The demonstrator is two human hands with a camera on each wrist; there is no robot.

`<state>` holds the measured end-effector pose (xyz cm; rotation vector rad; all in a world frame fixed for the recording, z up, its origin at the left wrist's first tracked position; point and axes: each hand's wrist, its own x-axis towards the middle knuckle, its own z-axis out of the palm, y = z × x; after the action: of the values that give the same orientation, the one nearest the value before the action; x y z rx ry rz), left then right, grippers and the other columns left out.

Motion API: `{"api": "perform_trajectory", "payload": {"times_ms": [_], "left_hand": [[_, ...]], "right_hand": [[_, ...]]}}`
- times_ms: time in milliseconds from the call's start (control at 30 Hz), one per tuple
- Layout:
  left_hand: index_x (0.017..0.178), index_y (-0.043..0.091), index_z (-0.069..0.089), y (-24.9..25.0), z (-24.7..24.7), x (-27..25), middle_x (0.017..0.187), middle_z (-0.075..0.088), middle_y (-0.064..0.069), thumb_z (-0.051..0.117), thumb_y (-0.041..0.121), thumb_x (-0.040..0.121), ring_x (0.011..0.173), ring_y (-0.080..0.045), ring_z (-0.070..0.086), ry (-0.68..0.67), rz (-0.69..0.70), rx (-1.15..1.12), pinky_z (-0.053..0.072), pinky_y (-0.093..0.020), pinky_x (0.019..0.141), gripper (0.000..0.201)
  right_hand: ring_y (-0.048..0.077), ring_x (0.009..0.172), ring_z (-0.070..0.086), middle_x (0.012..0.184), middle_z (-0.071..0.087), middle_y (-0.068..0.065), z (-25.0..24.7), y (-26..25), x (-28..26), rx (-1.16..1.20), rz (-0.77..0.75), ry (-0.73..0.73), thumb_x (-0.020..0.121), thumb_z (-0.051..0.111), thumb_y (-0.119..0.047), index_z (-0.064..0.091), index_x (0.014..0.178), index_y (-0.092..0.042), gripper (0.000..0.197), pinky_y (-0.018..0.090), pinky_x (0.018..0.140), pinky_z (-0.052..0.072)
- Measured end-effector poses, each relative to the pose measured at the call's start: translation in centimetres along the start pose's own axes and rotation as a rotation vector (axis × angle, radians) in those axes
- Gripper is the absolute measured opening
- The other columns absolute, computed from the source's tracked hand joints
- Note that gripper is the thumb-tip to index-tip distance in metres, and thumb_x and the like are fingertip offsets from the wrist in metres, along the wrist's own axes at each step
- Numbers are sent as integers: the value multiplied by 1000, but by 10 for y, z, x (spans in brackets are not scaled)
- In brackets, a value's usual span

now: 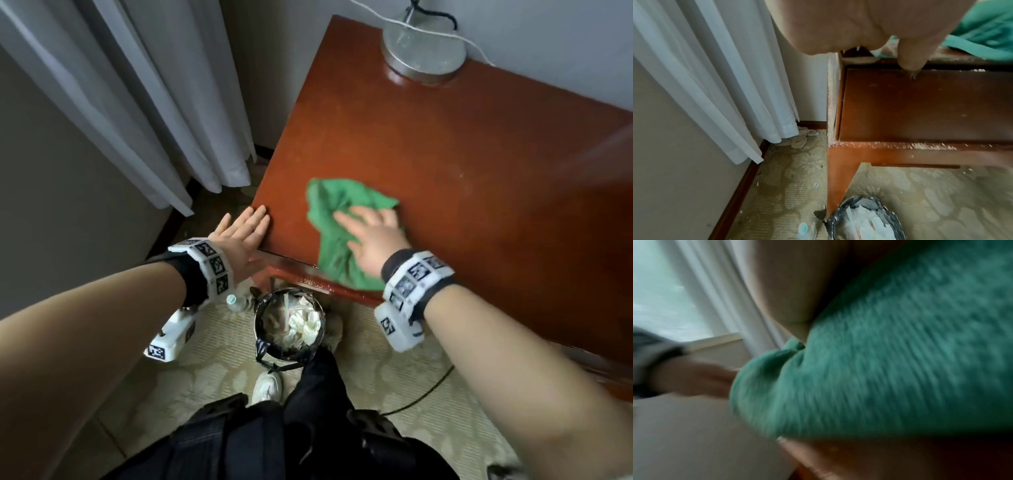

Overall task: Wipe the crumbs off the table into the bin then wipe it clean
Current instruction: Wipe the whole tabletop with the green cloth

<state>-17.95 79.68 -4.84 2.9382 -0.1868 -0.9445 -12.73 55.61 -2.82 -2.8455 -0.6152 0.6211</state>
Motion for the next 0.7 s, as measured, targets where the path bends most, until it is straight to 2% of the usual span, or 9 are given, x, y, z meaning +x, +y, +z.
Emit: {"api": "perform_trajectory", "payload": {"times_ms": [67, 100, 167, 233, 300, 400, 467, 567, 700], "left_hand": [[148, 14, -13, -5, -8, 2, 155, -21, -2, 45, 48, 92, 144, -18, -14, -2, -71, -98, -9, -33, 115, 87], [149, 13, -11, -6, -13, 3, 155, -20, -4, 48, 47, 91, 144, -19, -14, 3, -103, -134, -7, -34, 116, 89], [149, 12, -9, -5, -23, 8, 155, -19, -7, 50, 45, 91, 144, -22, -14, 31, -91, -146, -7, -35, 116, 89], [149, 12, -9, 2, -31, 18, 155, -20, -7, 47, 44, 93, 144, -22, -15, 42, -38, -136, -8, -34, 115, 86], [149, 12, -11, 15, -37, 32, 155, -22, -8, 44, 46, 94, 143, -22, -17, 26, -22, -136, -8, -34, 115, 85], [147, 13, -16, 27, -43, 54, 153, -27, -8, 41, 52, 93, 142, -23, -21, 8, -47, -109, -9, -36, 115, 88], [146, 15, -20, 26, -43, 64, 152, -29, -7, 38, 59, 90, 141, -22, -23, 17, -53, -86, -11, -37, 115, 91], [144, 18, -25, 24, -39, 69, 151, -32, -4, 32, 65, 88, 140, -20, -27, 12, -50, -73, -14, -36, 113, 93], [135, 19, -34, 21, -37, 72, 144, -38, 1, 33, 66, 87, 133, -13, -33, 28, -46, -117, -16, -34, 112, 95]], "right_hand": [[26, 132, 19, 151, 28, -7, 3, -24, -10, 30, -208, -138, 94, 42, -11, 31, 142, -39, 57, 39, 113, 18], [25, 132, 21, 149, 31, -7, -3, -25, -9, 44, -247, -164, 94, 42, -10, 32, 142, -38, 56, 38, 113, 17], [25, 133, 24, 148, 36, -4, -24, -10, 10, 70, -183, -70, 95, 42, -13, 33, 142, -33, 52, 36, 112, 16], [26, 136, 26, 149, 35, 3, -48, 23, 35, 61, 5, 95, 96, 42, -19, 31, 144, -29, 50, 32, 111, 15], [30, 137, 24, 151, 29, 9, -67, 66, 56, 47, 311, 187, 97, 40, -24, 26, 147, -25, 51, 34, 111, 15], [37, 137, 19, 153, 16, 12, -77, 121, 80, 118, 793, 124, 98, 36, -31, 13, 149, -29, 56, 46, 115, 16], [37, 137, 18, 153, 12, 11, -79, 135, 101, 110, 900, 87, 99, 33, -34, 7, 149, -32, 57, 53, 114, 15], [35, 137, 16, 155, 10, 3, -96, 126, 143, 65, 774, 81, 99, 32, -34, 7, 148, -36, 55, 53, 111, 16], [32, 136, 18, 156, 12, -4, -108, 81, 205, -5, 428, 64, 98, 34, -33, 11, 147, -40, 55, 50, 111, 22]]}}
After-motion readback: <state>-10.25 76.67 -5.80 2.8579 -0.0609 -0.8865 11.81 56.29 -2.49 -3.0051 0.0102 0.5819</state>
